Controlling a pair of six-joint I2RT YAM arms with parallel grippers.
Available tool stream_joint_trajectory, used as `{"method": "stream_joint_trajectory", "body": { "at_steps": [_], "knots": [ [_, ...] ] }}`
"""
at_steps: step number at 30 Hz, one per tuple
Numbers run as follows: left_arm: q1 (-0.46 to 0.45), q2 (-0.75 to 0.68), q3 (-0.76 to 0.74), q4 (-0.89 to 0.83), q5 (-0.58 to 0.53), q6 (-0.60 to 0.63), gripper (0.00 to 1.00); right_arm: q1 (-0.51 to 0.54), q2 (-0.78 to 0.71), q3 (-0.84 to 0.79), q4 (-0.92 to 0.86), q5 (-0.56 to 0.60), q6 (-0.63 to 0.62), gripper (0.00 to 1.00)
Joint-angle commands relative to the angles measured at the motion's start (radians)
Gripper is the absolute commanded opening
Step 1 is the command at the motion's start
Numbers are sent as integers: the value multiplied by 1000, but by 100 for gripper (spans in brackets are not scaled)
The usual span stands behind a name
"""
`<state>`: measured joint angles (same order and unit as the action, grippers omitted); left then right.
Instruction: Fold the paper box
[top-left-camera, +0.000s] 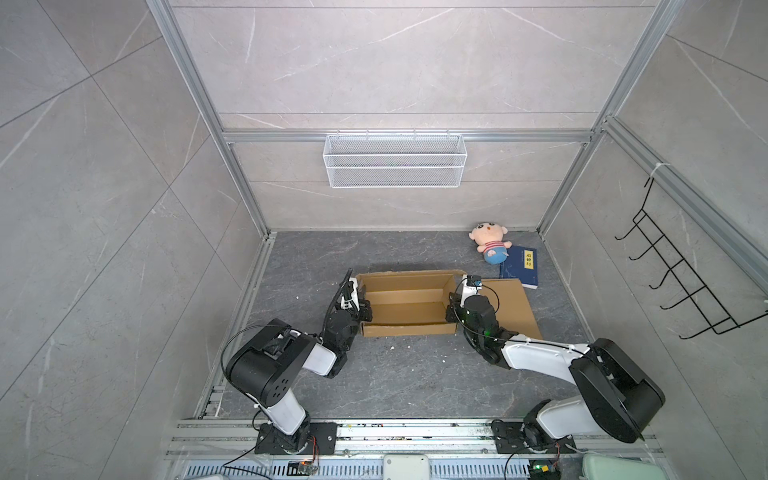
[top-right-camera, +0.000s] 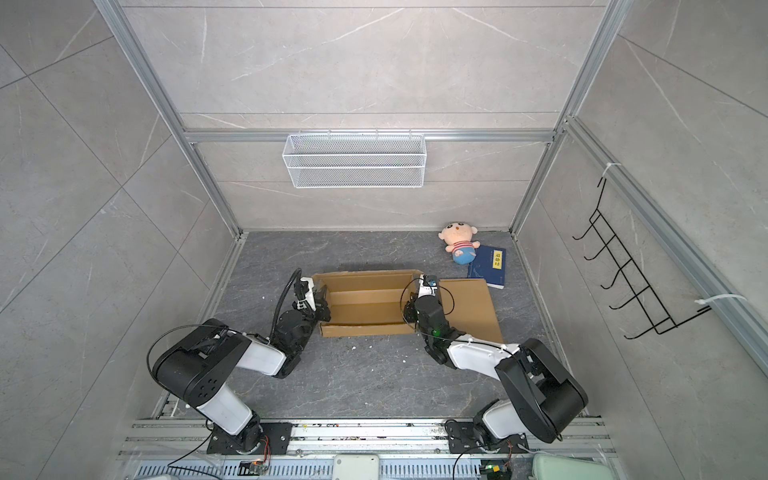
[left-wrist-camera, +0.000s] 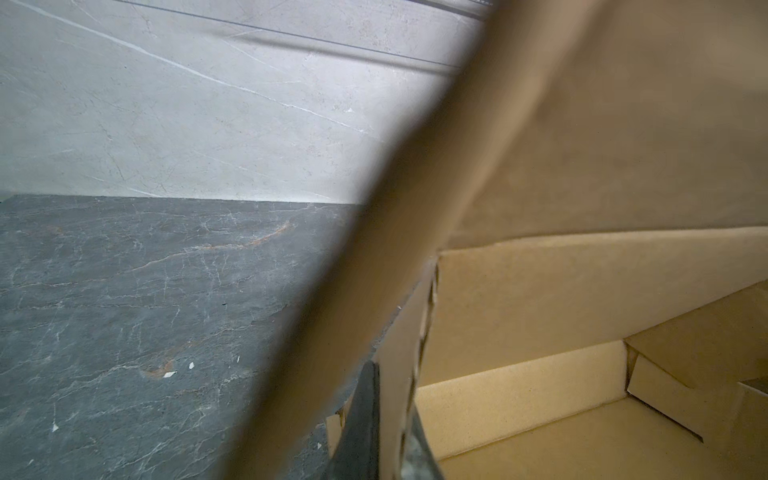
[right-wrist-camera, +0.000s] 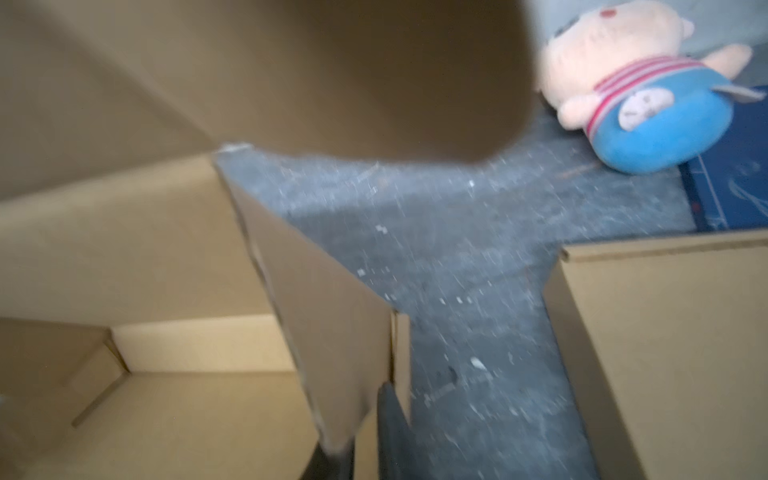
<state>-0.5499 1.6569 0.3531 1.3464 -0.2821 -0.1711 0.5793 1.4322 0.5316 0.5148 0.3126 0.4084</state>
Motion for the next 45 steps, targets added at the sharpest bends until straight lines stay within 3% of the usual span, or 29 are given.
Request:
{"method": "stream_joint_trajectory", "body": {
  "at_steps": [1,11,18,23,31,37,45],
  "knots": [
    [0,-1,-30,-101,9,27,0,-22,-38,22,-229,-42,-37,22],
    [0,0,-39,-95,25,50,0,-68,-180,60,-400,-209,-92,44],
    [-1,-21,-50,-92,26,64,0,-72,-473,83,-669,-302,-203,49],
    [-2,-43,-53,-107,34,87,0,-70,-577,231,-892,-362,-342,50],
    [-1,-29,-60,-96,44,95,0,-33,-274,730,-1151,-415,-616,63],
    [-2,-18,-57,-87,46,87,0,24,20,1046,-1317,-423,-813,65],
    [-2,-8,-50,-88,51,93,0,96,278,1294,-1441,-394,-953,65]
  ]
}}
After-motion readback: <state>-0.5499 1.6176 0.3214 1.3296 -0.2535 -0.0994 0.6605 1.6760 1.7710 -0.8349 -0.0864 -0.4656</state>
